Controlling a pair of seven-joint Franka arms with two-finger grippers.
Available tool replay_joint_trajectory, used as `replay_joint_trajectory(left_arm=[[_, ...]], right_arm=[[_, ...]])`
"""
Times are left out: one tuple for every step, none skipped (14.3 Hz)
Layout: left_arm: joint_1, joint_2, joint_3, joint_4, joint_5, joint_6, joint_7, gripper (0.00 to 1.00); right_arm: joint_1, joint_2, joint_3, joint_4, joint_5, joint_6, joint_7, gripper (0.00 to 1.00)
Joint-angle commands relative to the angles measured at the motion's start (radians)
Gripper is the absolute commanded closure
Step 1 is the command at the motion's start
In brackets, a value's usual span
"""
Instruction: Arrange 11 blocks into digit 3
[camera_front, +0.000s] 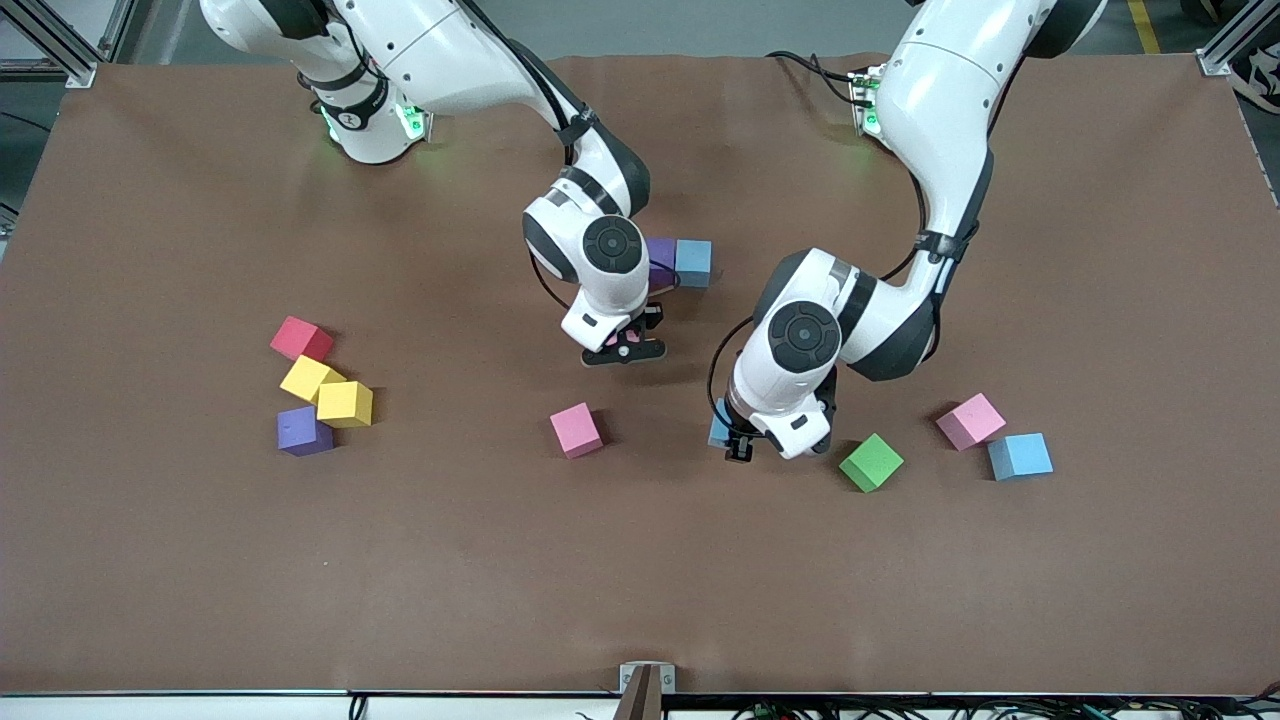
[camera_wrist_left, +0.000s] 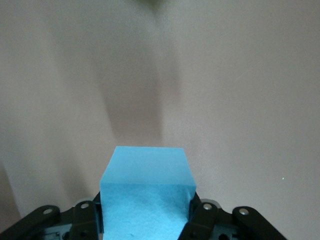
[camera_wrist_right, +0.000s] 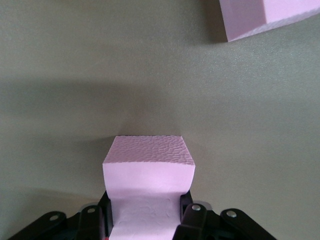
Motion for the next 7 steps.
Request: replay_joint_trajectory(left_arm=[[-0.005,-0.028,0.002,-0.028,-0.017,-0.004,-0.024,0.82],[-0.005,-0.028,0.002,-0.028,-0.017,-0.004,-0.047,0.82],[-0.009,-0.028,0.002,-0.028,-0.017,-0.004,-0.072,0.82],[-0.021,-0.028,0.003,-0.03,-0.015,-0.005,-0.095,0.82],[-0.022,-0.026,0.003,-0.032,-0.012,-0.005,-0.103,0.82],[-0.022,-0.028,0.003,-0.035,-0.009,-0.007,-0.104,0.81],[-0.022,-0.028,0.003,-0.036,-0.007,-0.005,-0.103,0.81]], right_arm=[[0.024,0.016,-0.007,0.0,0.002,-0.003,0.022,0.59],[0.024,0.016,-0.007,0.0,0.003,-0.003,0.022,0.59],[0.024,0.017,-0.007,0.0,0.003,-0.003,0.022,0.59],[0.024,0.017,-0.007,0.0,0.003,-0.003,0.022,0.57],[0.023,0.017,-0.007,0.0,0.003,-0.005,0.022,0.5],[0.021,0.016,-0.007,0.002,0.006,-0.005,0.022,0.27],[0.021,0.016,-0.007,0.005,0.009,-0.003,0.022,0.0]])
